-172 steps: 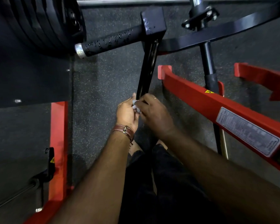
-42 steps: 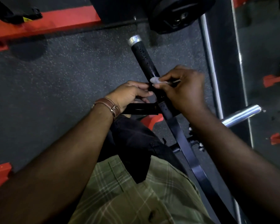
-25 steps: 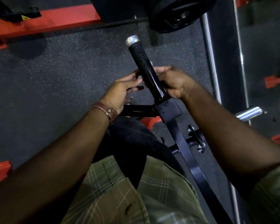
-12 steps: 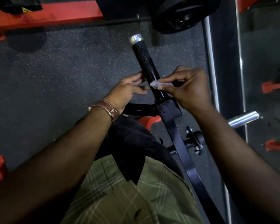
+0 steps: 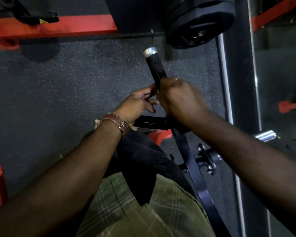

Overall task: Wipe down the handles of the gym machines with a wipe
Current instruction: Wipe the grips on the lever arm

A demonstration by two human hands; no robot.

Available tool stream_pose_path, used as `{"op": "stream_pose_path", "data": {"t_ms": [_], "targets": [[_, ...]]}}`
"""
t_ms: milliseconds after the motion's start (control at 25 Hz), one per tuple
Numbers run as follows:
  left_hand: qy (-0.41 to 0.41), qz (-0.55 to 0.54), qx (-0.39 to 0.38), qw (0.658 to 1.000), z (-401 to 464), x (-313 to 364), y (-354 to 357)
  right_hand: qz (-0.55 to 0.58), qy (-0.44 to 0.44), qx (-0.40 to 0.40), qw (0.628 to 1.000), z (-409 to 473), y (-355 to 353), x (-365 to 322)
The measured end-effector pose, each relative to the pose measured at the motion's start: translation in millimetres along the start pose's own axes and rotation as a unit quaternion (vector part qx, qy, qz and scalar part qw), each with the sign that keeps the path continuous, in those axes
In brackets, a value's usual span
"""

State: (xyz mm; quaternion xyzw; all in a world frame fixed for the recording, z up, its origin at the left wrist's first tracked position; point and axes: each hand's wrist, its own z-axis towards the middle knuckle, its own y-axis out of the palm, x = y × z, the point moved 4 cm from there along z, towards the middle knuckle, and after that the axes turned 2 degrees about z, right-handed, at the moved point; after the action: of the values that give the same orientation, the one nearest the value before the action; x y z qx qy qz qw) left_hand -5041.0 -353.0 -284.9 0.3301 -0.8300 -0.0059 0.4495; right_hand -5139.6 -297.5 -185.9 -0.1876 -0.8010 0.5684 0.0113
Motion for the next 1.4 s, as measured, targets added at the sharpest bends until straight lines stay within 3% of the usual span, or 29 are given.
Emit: {"op": "stream_pose_path", "data": {"t_ms": [80,160,280,360,560,720,800,1000,1160,1320,1400], "targets": [[0.009,-0.005,0.013,1.0,1,-1,-1,-0.013,-0.058,0.066,0.996,36,-2,-4],[0.021,-0.026,0.034,0.999,-2,5,-2,0.009,-0.036,0.14,0.989,57,-5,-9],[0.007,-0.073,0.044,0.996,-7,14,-3,0.01,0.026,0.096,0.995,25,12,2],[-0.003,-0.077,0.043,0.996,-5,13,-3,0.074,0.046,0.082,0.993,0,15,14],[0.021,-0.032,0.056,0.998,10,3,-4,0.215,0.077,0.265,0.937,56,-13,19],[0.014,0.023,0.07,0.997,13,-2,-7,0.245,0.14,0.19,0.94,11,-1,33],[0.011,0.04,0.075,0.996,13,1,-4,0.275,0.141,0.201,0.929,1,2,33],[-0.016,0.028,0.16,0.987,15,-3,-5,0.392,0.173,0.261,0.865,68,-4,35],[0.008,0.032,0.215,0.976,12,-6,-10,0.5,0.214,0.158,0.824,24,25,57],[0.04,0.096,0.254,0.962,7,-6,-6,0.692,0.236,0.132,0.67,78,30,56],[0.043,0.087,0.299,0.949,4,-8,-9,0.745,0.249,0.089,0.613,88,39,57]]}}
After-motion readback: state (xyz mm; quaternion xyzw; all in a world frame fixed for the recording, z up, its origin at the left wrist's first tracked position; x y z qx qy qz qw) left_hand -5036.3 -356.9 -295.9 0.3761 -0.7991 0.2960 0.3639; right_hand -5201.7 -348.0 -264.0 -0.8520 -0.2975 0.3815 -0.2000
